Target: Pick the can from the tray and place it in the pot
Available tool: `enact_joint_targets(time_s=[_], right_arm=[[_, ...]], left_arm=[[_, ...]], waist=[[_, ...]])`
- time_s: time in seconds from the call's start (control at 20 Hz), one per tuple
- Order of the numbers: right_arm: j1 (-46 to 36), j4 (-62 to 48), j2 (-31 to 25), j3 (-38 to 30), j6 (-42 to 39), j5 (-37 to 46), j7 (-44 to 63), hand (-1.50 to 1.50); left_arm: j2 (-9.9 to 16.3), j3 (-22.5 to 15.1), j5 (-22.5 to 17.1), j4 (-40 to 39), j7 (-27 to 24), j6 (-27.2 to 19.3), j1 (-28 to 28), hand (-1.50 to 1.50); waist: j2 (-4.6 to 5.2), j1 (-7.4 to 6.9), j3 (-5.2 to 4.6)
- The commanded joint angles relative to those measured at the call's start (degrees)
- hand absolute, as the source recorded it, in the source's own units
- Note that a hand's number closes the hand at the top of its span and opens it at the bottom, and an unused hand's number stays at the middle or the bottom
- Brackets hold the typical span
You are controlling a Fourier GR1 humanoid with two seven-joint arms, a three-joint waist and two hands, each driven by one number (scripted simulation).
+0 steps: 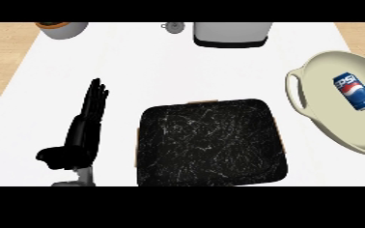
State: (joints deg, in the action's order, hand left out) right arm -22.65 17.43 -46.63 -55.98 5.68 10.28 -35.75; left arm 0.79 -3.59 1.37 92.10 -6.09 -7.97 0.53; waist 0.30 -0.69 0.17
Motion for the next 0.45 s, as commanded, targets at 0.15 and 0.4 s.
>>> enact_joint_targets(time_s=[0.15,0.4], right_arm=[[1.28,-3.39,-6.17,-3.34,-2.34,-5.23,0.07,-1.50],[6.14,-5.14,-5.91,-4.84,-1.57,-7.75,-4.49,-1.50]], left_arm=[[0.89,1.00,-1.54,-1.34,-1.93,2.13,-0.01,0.00],[0.00,0.57,-0.21,-1.90,-0.14,0.39,-1.26,0.00]], waist=[[0.08,-0.03,0.07],[0.08,0.05,0.14]])
